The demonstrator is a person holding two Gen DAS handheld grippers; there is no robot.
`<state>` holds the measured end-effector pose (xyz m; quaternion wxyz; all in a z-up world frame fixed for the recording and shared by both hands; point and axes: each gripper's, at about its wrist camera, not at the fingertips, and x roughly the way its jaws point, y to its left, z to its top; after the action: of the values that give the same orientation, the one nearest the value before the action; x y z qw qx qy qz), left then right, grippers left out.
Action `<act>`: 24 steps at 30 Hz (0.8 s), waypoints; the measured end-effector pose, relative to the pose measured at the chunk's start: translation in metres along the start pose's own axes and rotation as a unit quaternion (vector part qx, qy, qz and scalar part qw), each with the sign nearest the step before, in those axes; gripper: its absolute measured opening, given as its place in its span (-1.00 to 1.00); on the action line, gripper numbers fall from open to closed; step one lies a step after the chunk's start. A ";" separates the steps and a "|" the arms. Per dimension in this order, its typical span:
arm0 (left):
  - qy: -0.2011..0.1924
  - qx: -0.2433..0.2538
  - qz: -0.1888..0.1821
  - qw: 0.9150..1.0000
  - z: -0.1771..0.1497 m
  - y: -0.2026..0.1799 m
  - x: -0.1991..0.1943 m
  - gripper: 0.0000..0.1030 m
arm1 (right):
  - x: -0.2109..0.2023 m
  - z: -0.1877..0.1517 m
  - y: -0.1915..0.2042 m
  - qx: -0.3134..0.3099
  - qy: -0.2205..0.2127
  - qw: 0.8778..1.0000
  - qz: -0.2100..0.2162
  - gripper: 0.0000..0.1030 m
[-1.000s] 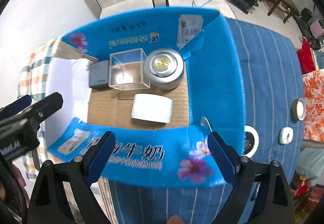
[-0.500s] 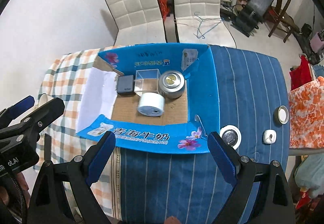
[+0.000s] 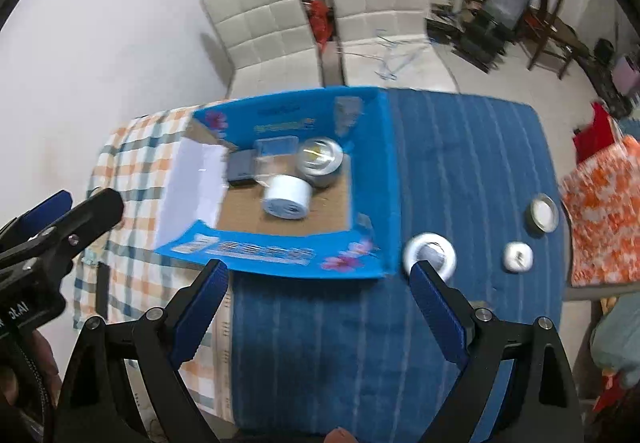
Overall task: Organize rigid objects
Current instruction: 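Withdraw both tools from the box back over the remaining items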
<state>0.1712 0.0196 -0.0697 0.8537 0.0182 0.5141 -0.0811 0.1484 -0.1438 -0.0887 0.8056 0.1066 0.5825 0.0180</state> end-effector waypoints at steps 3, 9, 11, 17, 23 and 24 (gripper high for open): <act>0.016 0.013 -0.019 1.000 -0.006 -0.038 0.020 1.00 | 0.001 -0.009 -0.054 0.038 0.009 0.999 -0.025 0.83; 0.065 0.051 -0.052 0.995 -0.034 -0.128 0.078 1.00 | 0.009 -0.031 -0.173 0.118 0.028 0.989 -0.085 0.83; 0.092 0.049 -0.058 0.993 -0.048 -0.151 0.104 1.00 | 0.017 -0.040 -0.211 0.143 0.036 0.984 -0.099 0.83; 0.134 -0.029 -0.044 0.990 -0.073 -0.181 0.174 1.00 | 0.058 -0.062 -0.291 0.185 0.060 0.977 -0.090 0.83; 0.168 -0.055 0.002 0.984 -0.074 -0.197 0.227 1.00 | 0.100 -0.063 -0.329 0.213 0.076 0.971 -0.073 0.83; 0.172 -0.058 0.013 0.983 -0.074 -0.198 0.233 1.00 | 0.103 -0.061 -0.332 0.214 0.077 0.971 -0.072 0.83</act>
<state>0.1818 -0.1952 -0.2994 0.7533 -0.0112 0.6566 -0.0356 0.0922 -0.4429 -0.2671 0.7158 0.2325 0.6395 -0.1566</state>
